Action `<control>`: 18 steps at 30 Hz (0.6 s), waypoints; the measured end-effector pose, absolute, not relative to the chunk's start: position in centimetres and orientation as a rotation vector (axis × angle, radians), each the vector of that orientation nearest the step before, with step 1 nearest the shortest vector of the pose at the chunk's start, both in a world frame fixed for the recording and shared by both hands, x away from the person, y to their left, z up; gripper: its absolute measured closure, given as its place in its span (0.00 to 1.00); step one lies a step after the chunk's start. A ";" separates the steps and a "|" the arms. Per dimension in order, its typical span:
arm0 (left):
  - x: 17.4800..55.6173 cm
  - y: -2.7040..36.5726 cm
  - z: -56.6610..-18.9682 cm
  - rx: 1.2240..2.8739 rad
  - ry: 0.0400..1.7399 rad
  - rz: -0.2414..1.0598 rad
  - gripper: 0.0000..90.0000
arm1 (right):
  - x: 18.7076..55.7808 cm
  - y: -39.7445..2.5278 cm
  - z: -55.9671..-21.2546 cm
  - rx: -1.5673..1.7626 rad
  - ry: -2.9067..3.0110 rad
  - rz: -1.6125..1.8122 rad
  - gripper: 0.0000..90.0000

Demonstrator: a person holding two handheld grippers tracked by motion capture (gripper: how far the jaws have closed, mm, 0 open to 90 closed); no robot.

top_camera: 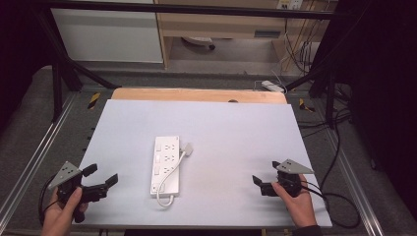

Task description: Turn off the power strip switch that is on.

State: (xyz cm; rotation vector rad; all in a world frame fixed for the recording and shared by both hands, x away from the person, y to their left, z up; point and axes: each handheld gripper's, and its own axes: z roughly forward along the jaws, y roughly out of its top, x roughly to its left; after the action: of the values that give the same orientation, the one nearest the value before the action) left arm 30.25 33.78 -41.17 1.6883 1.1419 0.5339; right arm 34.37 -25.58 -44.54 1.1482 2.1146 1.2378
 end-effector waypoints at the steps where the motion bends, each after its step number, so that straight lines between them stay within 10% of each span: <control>1: 30.3 33.8 -41.2 1.692 1.139 0.532 0.08 | 34.4 -25.6 -44.5 1.147 2.120 1.234 0.05; 18: 30.0 33.5 -41.0 1.696 1.138 0.541 0.08 | 34.5 -25.4 -44.5 1.121 2.140 1.239 0.05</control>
State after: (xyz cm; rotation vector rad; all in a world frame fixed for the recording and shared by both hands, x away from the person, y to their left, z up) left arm 30.04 33.53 -40.95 1.6962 1.1375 0.5415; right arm 34.52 -25.42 -44.48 1.1214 2.1396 1.2389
